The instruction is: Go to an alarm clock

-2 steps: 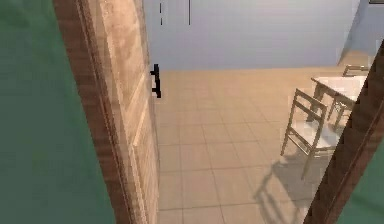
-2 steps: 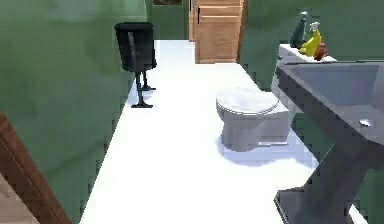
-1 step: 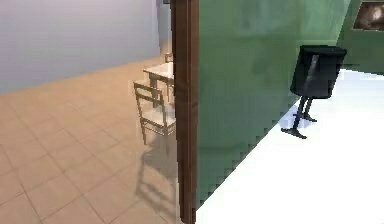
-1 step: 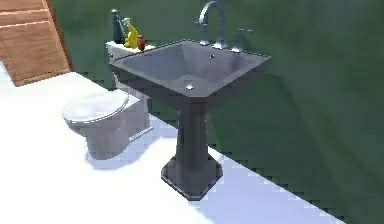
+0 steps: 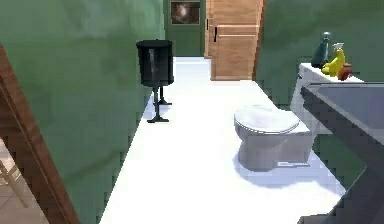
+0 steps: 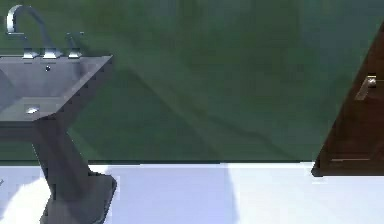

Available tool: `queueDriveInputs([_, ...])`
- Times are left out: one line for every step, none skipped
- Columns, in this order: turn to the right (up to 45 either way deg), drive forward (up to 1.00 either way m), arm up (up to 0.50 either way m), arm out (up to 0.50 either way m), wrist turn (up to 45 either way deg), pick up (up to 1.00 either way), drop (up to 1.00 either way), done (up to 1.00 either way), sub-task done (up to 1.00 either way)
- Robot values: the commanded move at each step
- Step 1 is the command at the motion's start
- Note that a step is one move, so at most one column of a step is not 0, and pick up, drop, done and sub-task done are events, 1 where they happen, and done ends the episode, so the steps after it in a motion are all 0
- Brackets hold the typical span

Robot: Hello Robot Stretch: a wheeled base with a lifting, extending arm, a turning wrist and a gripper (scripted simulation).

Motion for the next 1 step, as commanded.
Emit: queueDriveInputs([0.0,1.0,0.0,0.0,0.0,0.0,0.0,0.0,0.0])
